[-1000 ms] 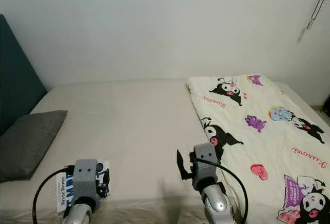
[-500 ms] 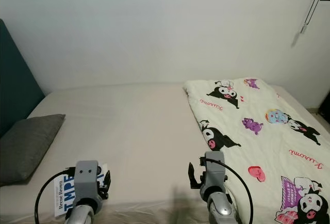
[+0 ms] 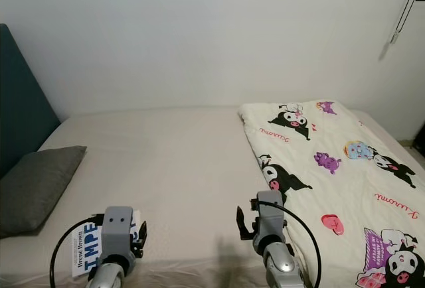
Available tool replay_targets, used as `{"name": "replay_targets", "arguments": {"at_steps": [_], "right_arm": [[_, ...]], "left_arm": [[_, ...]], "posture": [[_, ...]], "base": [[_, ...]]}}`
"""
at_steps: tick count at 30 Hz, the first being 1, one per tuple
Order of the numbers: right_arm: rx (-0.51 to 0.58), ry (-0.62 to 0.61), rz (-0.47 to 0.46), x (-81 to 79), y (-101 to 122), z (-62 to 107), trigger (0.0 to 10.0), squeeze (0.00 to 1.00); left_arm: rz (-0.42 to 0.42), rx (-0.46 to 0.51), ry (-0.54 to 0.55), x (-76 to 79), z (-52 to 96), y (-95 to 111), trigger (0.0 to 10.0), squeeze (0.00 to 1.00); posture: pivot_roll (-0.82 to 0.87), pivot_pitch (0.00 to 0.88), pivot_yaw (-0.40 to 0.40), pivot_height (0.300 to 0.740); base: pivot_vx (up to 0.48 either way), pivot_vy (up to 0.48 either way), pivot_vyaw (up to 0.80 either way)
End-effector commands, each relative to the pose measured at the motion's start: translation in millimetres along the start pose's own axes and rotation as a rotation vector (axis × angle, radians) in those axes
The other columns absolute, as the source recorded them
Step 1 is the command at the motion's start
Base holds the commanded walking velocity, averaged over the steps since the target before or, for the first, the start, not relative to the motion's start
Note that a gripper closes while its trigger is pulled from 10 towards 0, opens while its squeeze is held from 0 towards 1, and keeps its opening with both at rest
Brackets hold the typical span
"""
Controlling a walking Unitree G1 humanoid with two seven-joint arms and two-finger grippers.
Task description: Clean up the room
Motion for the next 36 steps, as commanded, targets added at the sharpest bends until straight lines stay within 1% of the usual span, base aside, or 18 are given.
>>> {"name": "replay_targets", "arguments": {"at_steps": [1,11,16,24,30,36], "right_arm": [[0.005,0.013,0.010,-2.6,1.9,0.0,10.0,0.00],[-0.010,0.004,-0.005,-1.0,-0.9,0.7,10.0,0.00],[-0.008,0.006,0.003,0.4,0.2,0.2,10.0,0.00],[-0.013,0.004,0.003,1.6,0.5,-0.4,10.0,0.00],[-0.033,0.003,-0.029,0.6,-3.3,0.7,10.0,0.00],[-0.039,0.002,-0.037,0.6,-4.8,1.3,10.0,0.00]], "left_arm": [[-0.024,-0.015,-0.006,-2.1,0.7,-2.3,10.0,0.00],[-0.032,-0.016,-0.013,-1.1,1.2,-1.9,10.0,0.00],[-0.033,-0.015,-0.013,-1.2,1.0,-1.4,10.0,0.00],[-0.034,-0.002,-0.012,-0.8,-0.8,3.0,10.0,0.00],[-0.032,-0.008,-0.026,2.5,0.7,1.4,10.0,0.00],[-0.034,-0.013,-0.029,3.3,1.6,0.5,10.0,0.00]], "posture": [[0.01,0.077,0.001,0.740],[0.01,0.081,0.003,0.740],[0.01,0.082,0.005,0.740],[0.01,0.084,0.005,0.740],[0.01,0.087,0.007,0.740],[0.01,0.087,0.004,0.740]], "base": [[0.000,0.000,0.00],[0.000,0.000,0.00],[0.000,0.000,0.00],[0.000,0.000,0.00],[0.000,0.000,0.00],[0.000,-0.356,0.00]]}}
Point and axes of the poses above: a point about 5 cm out from each wrist's last joint towards the gripper, its own z axis pointing back from the gripper into the wrist, its own y axis along the axis of the wrist's last joint, x = y × z, the point moved 4 cm from there along -z, pointing out of the wrist towards the gripper, and after that the axes turned 1 degree about z, right-handed, at the moved point
